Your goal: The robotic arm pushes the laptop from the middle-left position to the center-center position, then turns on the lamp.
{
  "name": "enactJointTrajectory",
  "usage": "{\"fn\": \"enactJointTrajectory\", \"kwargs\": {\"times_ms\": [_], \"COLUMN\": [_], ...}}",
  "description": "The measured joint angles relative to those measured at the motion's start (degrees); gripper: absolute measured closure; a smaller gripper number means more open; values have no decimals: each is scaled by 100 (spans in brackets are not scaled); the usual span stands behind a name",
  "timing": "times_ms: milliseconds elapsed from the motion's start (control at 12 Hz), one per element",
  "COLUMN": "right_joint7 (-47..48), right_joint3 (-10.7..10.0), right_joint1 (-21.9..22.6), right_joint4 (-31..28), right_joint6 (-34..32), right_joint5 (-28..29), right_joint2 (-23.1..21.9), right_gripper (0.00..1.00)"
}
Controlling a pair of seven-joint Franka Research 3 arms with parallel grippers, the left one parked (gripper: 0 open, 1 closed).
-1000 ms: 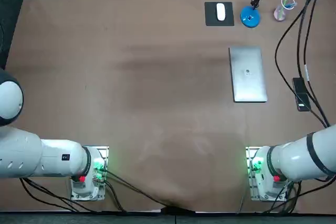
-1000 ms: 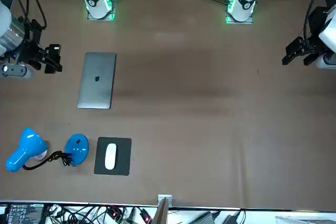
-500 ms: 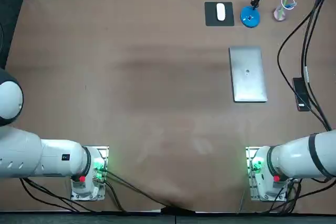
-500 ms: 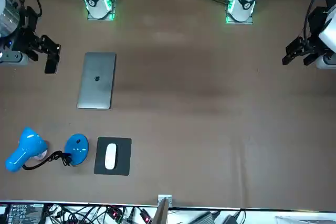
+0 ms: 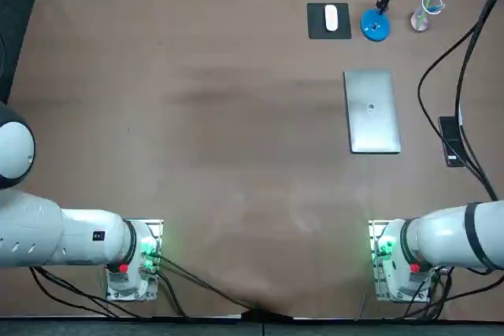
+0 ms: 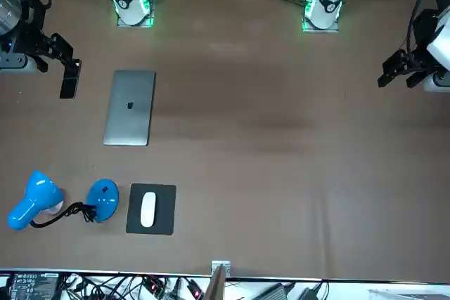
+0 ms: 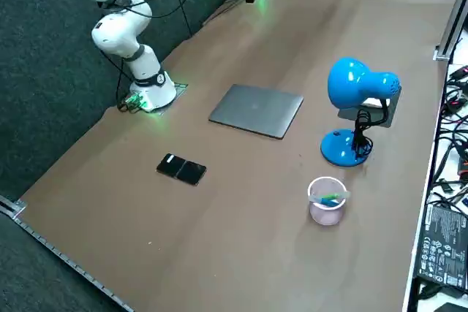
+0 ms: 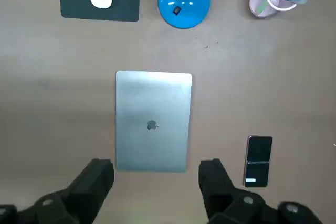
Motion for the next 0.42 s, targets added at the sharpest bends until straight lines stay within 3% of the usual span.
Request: {"fn": "enactJointTrajectory", "kwargs": {"times_ms": [417], "right_joint7": [-2], "right_joint3": [1], "right_joint1": [-31], "right_joint4": [-61], "right_joint6": [0], "right_joint5": [133], "right_joint2": [-108], "right_gripper": [0]}}
